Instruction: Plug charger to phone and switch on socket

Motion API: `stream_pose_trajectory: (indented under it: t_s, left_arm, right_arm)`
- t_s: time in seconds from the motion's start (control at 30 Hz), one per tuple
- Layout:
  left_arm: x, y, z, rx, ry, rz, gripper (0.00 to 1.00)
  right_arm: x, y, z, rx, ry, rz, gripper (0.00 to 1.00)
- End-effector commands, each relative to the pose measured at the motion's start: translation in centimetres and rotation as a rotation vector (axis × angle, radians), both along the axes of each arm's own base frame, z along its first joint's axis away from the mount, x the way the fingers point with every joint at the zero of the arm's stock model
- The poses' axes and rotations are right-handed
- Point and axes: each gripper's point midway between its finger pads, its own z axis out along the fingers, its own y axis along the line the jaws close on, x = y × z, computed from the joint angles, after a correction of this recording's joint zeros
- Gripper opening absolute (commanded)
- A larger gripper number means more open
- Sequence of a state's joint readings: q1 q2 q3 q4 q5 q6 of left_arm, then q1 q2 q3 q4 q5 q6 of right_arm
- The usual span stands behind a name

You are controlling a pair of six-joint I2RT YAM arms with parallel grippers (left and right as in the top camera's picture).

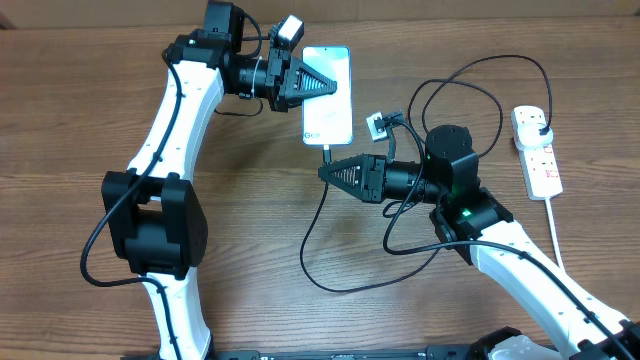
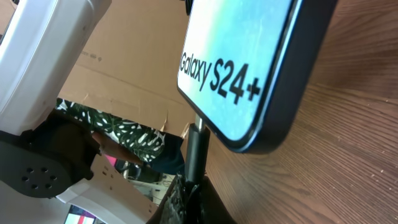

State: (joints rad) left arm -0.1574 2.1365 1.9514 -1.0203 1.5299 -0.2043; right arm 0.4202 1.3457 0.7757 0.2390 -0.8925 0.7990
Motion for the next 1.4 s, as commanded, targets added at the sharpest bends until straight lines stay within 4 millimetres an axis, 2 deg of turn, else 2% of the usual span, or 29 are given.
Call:
stream_pose_trajectory:
  t_s: [0.0, 0.67, 0.93, 1.37]
  left_arm:
    - [-0.4, -0.1, 2.1, -0.041, -0.032, -0.018, 0.04]
    - [-0.4, -0.1, 2.1, -0.040, -0.027, -0.018, 0.04]
    - [0.1, 0.6, 2.1, -0.037, -0.004, 0.000, 0.04]
    - [-0.1, 0.2, 2.1, -0.034, 0.011, -0.008, 0.05]
  right_arm:
    - [0.7, -0.5, -0.1, -0.004, -0.004, -0.039, 0.04]
    - [1.5, -1.1, -0.1, -0.003, -0.001, -0.071, 0.04]
    - [1.6, -1.2, -0.1, -0.002, -0.004, -0.074, 0.04]
    - [1.9, -1.3, 0.0, -0.005, -0.011, -0.096, 0.04]
